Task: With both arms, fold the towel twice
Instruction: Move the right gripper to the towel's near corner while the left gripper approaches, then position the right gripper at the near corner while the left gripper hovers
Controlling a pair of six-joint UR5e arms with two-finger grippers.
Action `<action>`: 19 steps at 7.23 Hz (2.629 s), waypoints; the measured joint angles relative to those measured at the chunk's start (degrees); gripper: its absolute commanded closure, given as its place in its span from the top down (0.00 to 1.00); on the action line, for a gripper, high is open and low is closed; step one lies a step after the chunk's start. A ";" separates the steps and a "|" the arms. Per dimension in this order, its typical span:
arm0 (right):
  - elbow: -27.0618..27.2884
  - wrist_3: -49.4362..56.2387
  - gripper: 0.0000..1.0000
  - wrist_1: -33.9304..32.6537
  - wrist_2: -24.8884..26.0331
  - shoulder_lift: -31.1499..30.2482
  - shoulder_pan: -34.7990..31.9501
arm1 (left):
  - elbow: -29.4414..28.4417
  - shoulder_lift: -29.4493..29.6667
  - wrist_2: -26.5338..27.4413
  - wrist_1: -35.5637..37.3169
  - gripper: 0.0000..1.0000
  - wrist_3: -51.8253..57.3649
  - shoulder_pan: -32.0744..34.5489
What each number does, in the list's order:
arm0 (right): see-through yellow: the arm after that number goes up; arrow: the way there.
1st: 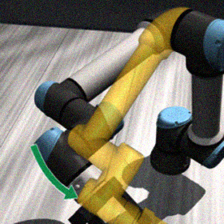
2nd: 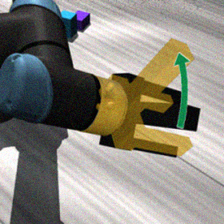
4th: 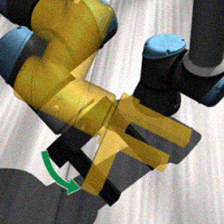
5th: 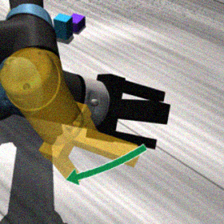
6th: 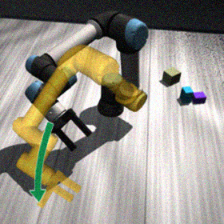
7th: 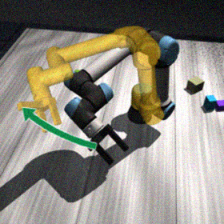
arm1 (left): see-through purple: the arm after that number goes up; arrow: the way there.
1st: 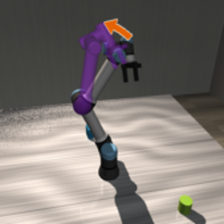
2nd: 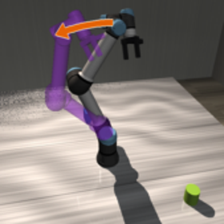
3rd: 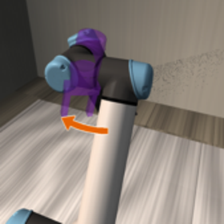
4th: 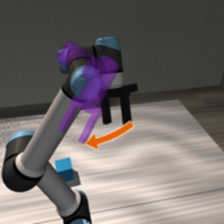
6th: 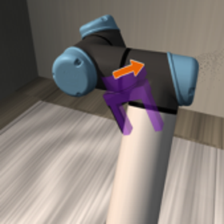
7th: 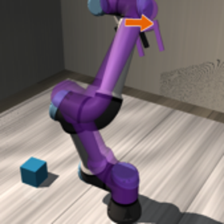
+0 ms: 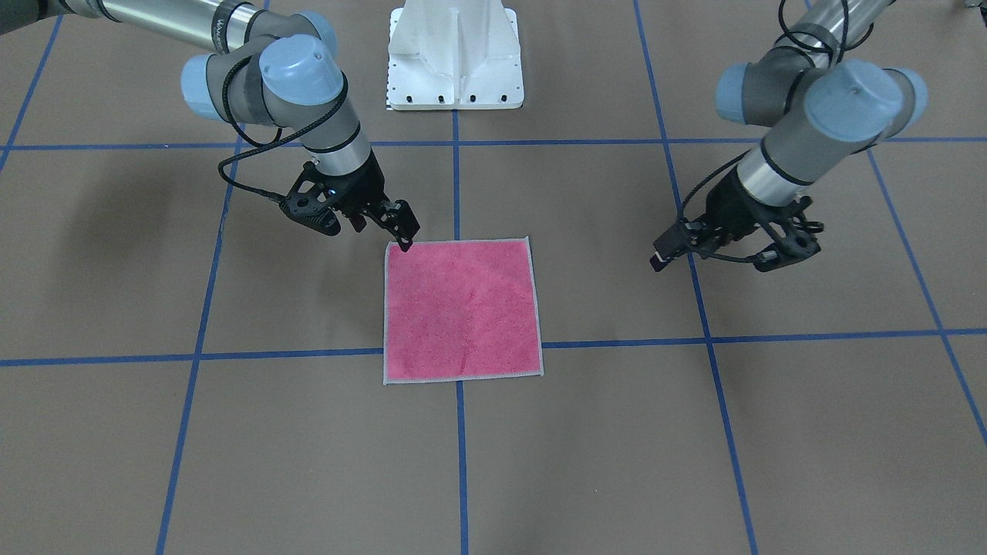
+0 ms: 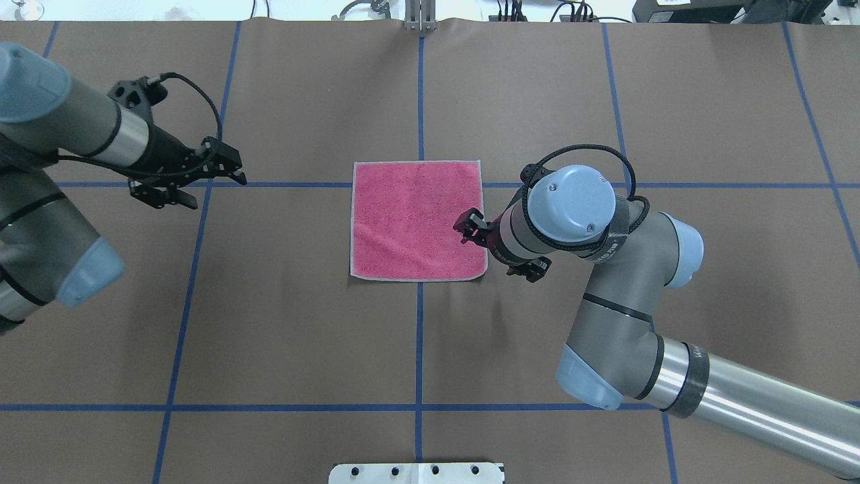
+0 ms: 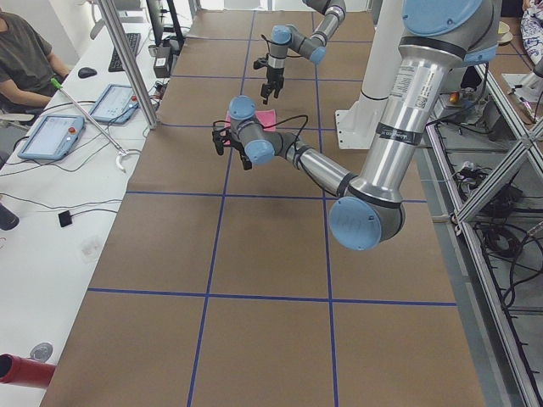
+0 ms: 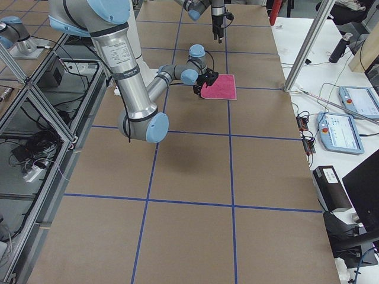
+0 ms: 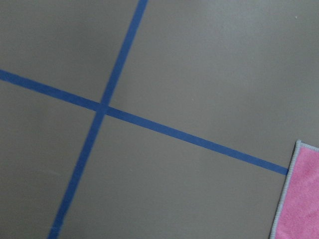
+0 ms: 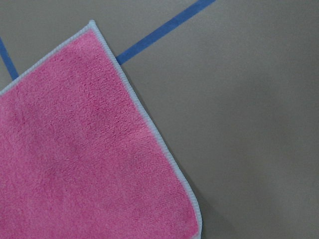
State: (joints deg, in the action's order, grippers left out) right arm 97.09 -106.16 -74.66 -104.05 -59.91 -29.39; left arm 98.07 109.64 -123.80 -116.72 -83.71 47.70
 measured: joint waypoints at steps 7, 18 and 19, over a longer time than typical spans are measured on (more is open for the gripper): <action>-4.79 -3.50 0.51 -0.05 0.88 2.41 1.17 | -0.44 3.19 4.09 0.17 1.00 -6.03 -4.63; -4.21 -7.42 0.41 -0.12 0.76 2.30 2.22 | -0.52 3.86 3.91 -0.09 1.00 -9.78 -4.63; -4.20 -7.40 0.40 -0.25 0.85 2.25 2.23 | -0.56 3.86 3.91 -0.09 1.00 -9.80 -4.63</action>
State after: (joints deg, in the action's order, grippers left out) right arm 92.88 -113.56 -74.90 -103.21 -57.66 -27.16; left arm 97.51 113.50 -119.88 -116.81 -93.51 43.07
